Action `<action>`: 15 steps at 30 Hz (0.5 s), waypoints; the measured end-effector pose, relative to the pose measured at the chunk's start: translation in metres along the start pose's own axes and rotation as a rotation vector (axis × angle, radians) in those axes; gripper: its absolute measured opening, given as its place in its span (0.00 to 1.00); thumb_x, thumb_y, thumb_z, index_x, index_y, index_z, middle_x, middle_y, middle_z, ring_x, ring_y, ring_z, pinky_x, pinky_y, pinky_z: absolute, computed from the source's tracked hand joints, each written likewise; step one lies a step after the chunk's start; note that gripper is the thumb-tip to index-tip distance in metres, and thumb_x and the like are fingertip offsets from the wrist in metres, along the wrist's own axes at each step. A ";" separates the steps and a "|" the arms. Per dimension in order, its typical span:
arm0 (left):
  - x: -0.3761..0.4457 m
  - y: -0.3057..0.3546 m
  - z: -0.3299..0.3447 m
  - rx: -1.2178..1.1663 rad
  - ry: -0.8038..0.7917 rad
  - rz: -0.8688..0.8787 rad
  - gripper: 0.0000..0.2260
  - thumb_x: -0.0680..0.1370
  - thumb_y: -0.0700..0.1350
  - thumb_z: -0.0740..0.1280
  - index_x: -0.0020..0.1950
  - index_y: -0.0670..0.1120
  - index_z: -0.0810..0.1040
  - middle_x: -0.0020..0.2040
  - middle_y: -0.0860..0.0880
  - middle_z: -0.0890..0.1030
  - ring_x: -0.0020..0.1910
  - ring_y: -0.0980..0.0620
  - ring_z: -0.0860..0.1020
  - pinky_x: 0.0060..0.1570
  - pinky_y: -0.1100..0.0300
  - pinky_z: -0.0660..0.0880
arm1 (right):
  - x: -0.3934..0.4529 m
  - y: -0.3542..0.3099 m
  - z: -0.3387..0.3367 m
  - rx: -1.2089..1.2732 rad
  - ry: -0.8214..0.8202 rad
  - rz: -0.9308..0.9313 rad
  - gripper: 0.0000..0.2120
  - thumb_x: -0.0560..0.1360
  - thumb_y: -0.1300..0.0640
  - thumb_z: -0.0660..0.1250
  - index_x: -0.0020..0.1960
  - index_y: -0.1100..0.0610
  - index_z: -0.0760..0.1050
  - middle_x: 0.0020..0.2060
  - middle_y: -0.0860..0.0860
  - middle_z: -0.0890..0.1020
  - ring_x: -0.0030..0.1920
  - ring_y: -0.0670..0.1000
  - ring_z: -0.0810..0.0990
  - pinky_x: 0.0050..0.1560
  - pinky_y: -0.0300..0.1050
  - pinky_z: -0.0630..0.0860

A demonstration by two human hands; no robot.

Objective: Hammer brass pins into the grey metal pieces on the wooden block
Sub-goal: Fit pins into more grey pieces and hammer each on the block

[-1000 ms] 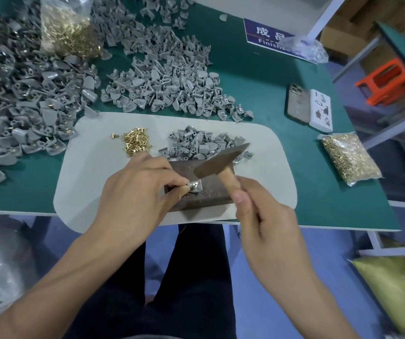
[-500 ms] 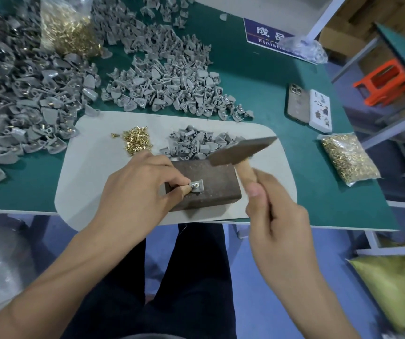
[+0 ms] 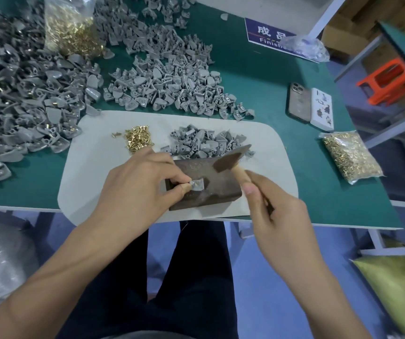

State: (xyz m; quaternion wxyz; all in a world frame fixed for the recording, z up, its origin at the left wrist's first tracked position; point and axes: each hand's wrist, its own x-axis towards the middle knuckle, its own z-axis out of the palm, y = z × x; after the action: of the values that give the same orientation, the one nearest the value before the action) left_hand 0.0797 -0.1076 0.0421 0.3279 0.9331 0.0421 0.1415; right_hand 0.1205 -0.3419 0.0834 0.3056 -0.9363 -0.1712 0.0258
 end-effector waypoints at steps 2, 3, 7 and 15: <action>-0.001 0.000 0.001 -0.004 0.000 -0.009 0.03 0.73 0.58 0.73 0.43 0.60 0.84 0.42 0.62 0.78 0.48 0.56 0.72 0.37 0.55 0.74 | 0.007 0.010 0.001 -0.076 0.111 0.051 0.17 0.83 0.42 0.56 0.70 0.38 0.73 0.43 0.41 0.81 0.39 0.47 0.77 0.37 0.48 0.74; -0.001 0.000 0.001 -0.003 0.000 -0.012 0.03 0.73 0.58 0.73 0.44 0.60 0.84 0.42 0.62 0.78 0.48 0.56 0.72 0.37 0.55 0.74 | 0.010 0.017 0.002 -0.156 0.156 0.089 0.17 0.83 0.44 0.58 0.70 0.39 0.73 0.47 0.43 0.81 0.44 0.50 0.79 0.39 0.50 0.73; -0.001 0.001 0.000 -0.015 -0.008 -0.032 0.03 0.74 0.58 0.72 0.44 0.61 0.84 0.43 0.63 0.78 0.48 0.58 0.71 0.38 0.55 0.74 | 0.017 0.040 0.011 -0.304 0.220 0.259 0.18 0.83 0.51 0.62 0.71 0.41 0.72 0.49 0.48 0.76 0.47 0.58 0.77 0.40 0.49 0.65; -0.001 0.005 -0.001 -0.030 -0.016 -0.054 0.02 0.74 0.56 0.72 0.44 0.61 0.83 0.42 0.61 0.78 0.49 0.57 0.72 0.40 0.52 0.74 | 0.020 0.048 0.031 -0.384 0.255 0.304 0.18 0.81 0.53 0.66 0.69 0.43 0.77 0.50 0.53 0.74 0.48 0.61 0.75 0.44 0.51 0.68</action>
State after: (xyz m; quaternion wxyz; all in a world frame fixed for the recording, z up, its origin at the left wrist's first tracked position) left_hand 0.0782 -0.1115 0.0455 0.3461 0.9277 0.0626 0.1257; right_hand 0.1492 -0.3544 0.0315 0.1340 -0.9877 0.0092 -0.0797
